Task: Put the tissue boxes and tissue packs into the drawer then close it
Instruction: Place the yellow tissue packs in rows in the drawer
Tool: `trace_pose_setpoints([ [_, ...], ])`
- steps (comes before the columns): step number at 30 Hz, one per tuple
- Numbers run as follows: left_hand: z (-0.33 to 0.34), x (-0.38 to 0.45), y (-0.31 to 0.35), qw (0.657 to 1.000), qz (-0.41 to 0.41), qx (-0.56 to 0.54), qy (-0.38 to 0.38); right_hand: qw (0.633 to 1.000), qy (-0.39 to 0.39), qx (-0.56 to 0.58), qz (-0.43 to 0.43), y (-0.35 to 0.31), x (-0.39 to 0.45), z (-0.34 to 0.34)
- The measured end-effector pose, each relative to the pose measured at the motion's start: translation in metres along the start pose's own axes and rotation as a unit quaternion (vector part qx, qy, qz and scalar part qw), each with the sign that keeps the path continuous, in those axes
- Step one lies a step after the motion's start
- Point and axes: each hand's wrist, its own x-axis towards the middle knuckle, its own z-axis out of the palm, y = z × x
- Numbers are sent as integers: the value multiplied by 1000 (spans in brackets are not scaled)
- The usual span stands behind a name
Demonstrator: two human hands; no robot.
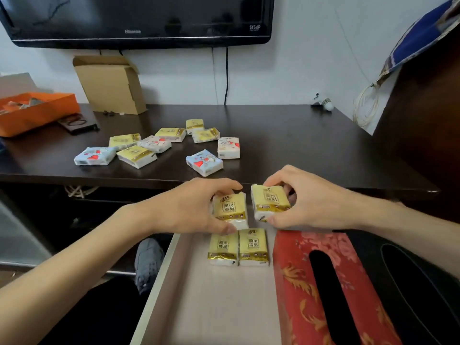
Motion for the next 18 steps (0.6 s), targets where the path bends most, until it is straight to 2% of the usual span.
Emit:
trace_pose_setpoints([
  [4, 18, -25, -10, 996, 1, 80, -35, 999, -21, -26, -27, -20, -15, 30],
  [9, 42, -55, -25, 992, 5, 119, -39, 993, -68, -99, -18, -32, -29, 57],
  [15, 66, -69, -22, 982, 73, 169, -33, 965, -125, -226, -33, -39, -39, 71],
  [18, 74, -69, -19, 974, 97, 200, -51, 960, -140, -243, -29, -42, -40, 75],
])
